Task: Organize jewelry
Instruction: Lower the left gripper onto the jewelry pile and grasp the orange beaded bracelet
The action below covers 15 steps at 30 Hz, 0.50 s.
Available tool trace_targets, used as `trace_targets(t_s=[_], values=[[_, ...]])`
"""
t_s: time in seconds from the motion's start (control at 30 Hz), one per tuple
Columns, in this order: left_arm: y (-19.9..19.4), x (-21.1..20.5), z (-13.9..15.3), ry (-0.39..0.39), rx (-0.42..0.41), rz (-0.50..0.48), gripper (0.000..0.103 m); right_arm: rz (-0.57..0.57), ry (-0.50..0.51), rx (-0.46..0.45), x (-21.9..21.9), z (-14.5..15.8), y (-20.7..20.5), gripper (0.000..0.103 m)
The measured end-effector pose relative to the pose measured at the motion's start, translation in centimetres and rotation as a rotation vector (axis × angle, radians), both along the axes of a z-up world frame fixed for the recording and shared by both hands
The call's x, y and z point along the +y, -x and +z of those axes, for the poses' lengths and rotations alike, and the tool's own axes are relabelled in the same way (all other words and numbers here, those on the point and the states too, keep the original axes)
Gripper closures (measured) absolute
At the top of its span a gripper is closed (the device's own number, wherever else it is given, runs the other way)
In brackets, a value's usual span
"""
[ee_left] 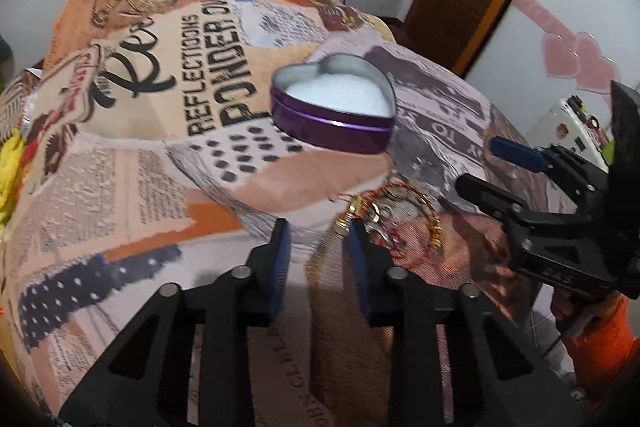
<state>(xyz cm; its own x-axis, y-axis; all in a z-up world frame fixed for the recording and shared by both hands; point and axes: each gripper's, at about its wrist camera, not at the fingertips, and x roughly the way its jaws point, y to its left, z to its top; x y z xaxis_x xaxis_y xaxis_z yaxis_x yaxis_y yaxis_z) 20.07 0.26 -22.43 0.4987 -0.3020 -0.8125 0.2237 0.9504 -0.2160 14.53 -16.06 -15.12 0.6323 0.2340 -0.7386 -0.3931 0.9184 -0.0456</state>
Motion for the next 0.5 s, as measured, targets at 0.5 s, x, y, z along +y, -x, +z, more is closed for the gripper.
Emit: trace_targets(t_s=[0.5], values=[[0.2,-1.4,-0.7,0.019,0.036,-0.036,0.085,0.090,-0.027,0.076,1.7,-1.7,0.1,0.059]])
